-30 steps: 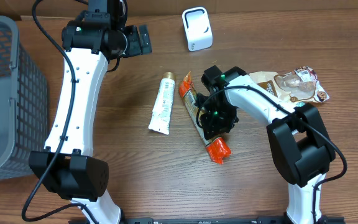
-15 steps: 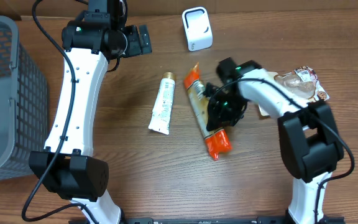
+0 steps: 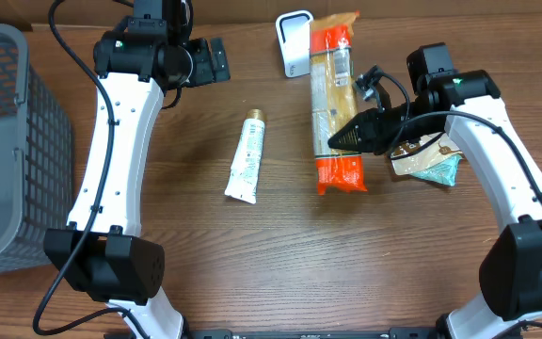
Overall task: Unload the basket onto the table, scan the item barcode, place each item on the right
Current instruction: 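Hold the spaghetti package barcode against the white scanner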
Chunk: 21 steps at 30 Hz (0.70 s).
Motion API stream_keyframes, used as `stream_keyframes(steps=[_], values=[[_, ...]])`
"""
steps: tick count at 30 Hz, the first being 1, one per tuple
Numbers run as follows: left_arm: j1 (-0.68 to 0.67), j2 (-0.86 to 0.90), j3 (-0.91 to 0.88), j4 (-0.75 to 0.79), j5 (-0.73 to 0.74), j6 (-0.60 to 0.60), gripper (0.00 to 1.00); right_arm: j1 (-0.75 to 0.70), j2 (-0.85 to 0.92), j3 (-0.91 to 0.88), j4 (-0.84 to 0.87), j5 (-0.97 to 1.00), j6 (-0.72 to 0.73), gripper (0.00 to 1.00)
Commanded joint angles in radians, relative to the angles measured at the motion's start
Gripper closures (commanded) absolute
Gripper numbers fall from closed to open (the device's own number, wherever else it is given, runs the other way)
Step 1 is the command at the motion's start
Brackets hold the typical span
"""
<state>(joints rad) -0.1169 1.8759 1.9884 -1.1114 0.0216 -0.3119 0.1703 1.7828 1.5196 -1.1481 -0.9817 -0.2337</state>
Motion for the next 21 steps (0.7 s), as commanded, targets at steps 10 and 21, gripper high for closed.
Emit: stream_keyframes(steps=[10, 21], values=[[-0.001, 0.0, 0.01, 0.0, -0.003, 0.001, 0.0, 0.022, -0.042, 0.045, 0.023, -0.24, -0.078, 0.96], [-0.001, 0.0, 0.01, 0.0, -0.003, 0.001, 0.0, 0.071, -0.037, 0.315, -0.021, 0.254, 0.172, 0.97]])
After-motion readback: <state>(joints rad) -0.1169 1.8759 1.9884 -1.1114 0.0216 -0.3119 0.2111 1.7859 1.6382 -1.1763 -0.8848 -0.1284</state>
